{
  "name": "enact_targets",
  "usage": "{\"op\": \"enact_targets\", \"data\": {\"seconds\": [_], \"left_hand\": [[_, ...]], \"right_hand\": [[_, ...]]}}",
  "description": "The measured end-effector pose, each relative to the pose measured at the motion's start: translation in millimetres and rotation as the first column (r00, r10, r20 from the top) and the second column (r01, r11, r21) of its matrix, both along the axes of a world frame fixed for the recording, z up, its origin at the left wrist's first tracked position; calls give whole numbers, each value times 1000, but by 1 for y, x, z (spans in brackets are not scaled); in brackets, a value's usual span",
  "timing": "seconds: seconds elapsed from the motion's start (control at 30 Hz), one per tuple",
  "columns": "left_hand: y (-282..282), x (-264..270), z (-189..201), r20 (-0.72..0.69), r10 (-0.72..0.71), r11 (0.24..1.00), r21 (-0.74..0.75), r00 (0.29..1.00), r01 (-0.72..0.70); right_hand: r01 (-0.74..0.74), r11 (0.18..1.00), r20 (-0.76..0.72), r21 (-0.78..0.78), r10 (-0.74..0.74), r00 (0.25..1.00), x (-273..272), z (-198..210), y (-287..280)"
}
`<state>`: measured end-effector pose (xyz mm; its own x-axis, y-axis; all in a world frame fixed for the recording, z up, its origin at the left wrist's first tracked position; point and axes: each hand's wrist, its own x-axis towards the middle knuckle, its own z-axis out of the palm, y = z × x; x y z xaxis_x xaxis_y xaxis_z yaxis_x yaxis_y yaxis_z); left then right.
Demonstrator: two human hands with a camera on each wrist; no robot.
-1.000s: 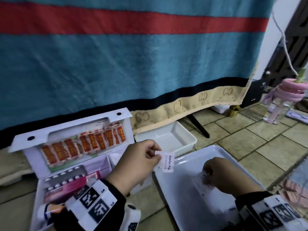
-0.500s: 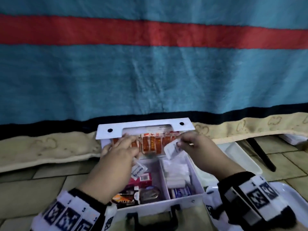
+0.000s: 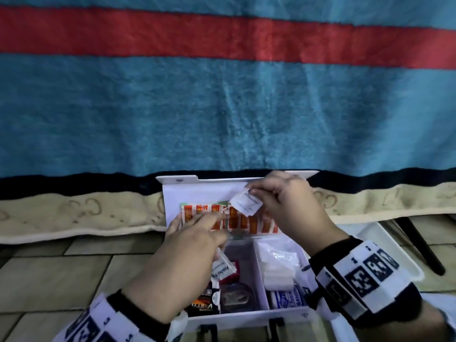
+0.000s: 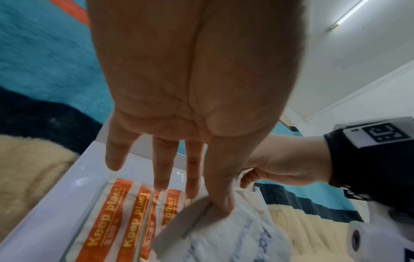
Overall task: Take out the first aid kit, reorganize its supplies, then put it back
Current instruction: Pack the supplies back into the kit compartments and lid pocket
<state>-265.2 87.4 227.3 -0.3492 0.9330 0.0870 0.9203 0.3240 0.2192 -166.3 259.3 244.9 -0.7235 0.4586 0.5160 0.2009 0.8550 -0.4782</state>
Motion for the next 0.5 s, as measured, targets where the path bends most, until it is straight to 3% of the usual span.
{"op": "enact_targets", "data": {"seconds": [0.1,0.2,0.27,0.4,0.5], "left_hand": [[-1,1,2,15,-1,1000,-6,1000,1],[-2,0,3,36,1,1000,-9,999,-1],[-2,0,3,51,8,1000,-4,999,-7],[-2,2,7,83,17,1000,-20,996,-16],[-2,1,8,104,21,999,-30,994,-18]], "right_hand": [[-18,1000,-25,4,18,1000,-5,5,1],[-116,992,251,52,99,963,-6,9,0],[-113,987,390,116,59,919,-9,13,0],[-75,976,459,202,-27,888,-16,19,1],[-83,972,406,219,-13,914,-18,24,0]]}}
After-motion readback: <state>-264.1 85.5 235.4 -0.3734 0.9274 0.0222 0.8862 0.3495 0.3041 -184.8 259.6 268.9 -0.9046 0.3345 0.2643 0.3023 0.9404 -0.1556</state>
